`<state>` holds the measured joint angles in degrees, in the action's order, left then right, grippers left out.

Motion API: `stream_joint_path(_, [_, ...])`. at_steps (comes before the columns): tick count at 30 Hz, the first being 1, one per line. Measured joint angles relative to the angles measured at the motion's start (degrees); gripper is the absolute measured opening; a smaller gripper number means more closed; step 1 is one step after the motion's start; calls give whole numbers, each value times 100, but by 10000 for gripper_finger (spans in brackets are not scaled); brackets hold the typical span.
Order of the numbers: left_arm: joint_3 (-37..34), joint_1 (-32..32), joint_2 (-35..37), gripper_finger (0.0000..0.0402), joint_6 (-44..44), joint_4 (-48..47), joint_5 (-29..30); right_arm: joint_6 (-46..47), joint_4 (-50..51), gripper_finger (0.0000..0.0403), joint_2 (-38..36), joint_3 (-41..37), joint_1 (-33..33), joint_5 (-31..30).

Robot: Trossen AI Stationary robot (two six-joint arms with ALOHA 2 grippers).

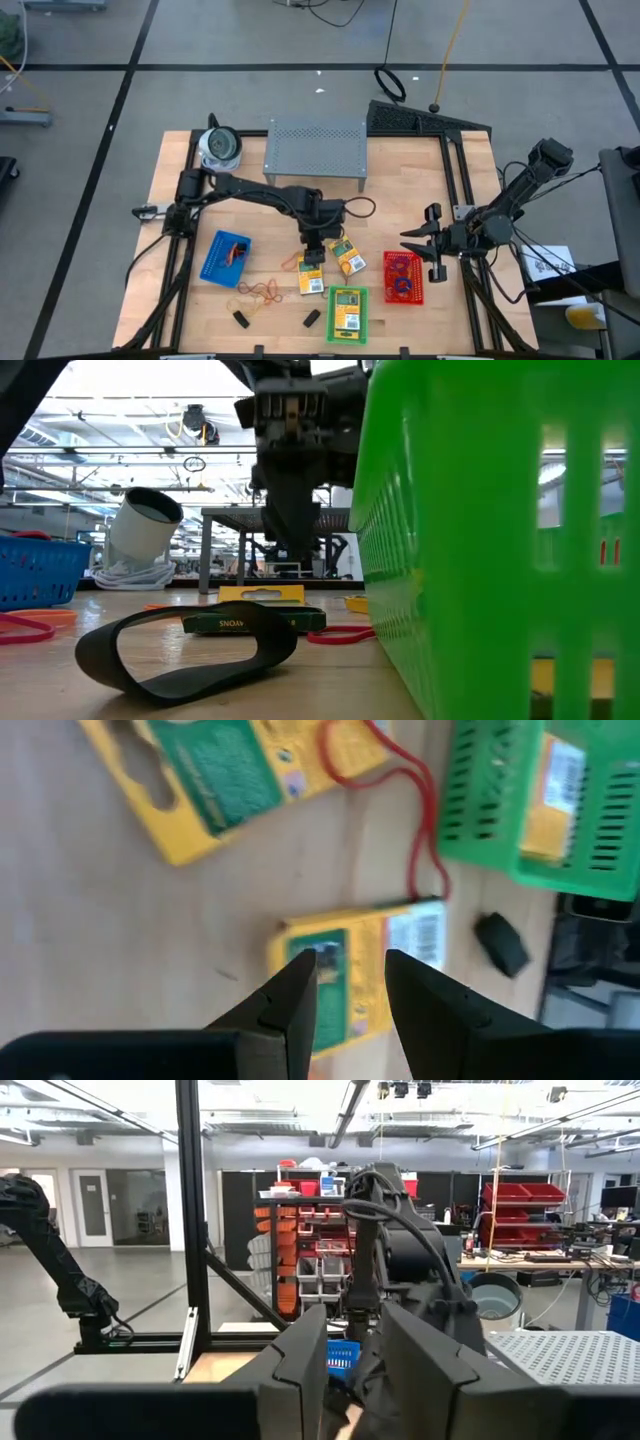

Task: Pick & Place Office Desk Supplies
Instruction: Put the yellow crayon box into the green bin

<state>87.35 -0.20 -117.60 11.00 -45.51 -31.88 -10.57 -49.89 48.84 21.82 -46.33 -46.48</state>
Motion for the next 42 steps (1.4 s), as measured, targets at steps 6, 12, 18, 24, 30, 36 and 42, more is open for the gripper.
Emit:
stream_joint_path(6, [-382, 123, 0, 129, -60, 66, 124, -20, 2, 89, 0, 0, 0, 1])
stream_joint_path(12, [-747, 152, 1, 129, 50, 357, 145, -66, 0, 89, 0, 0, 0, 0])
stream_joint_path(18, [-902, -27, 0, 129, 217, 628, 384, -81, 0, 89, 0, 0, 22, 0])
stream_joint_path(24, [-984, -174, 19, 129, 326, 672, 621, -81, -78, 89, 0, 0, 24, 0])
stream_joint_path(30, [-1003, -228, 7, 68, 329, 804, 313, -103, -175, 89, -2, -1, 24, 0])
stream_joint_path(36, [-1014, -254, 0, 9, 404, 927, 20, -70, -173, 89, -1, 0, 24, 1])
stream_joint_path(42, [-1014, -202, 49, 4, 446, 824, -259, -63, -170, 89, 0, -2, 24, 2])
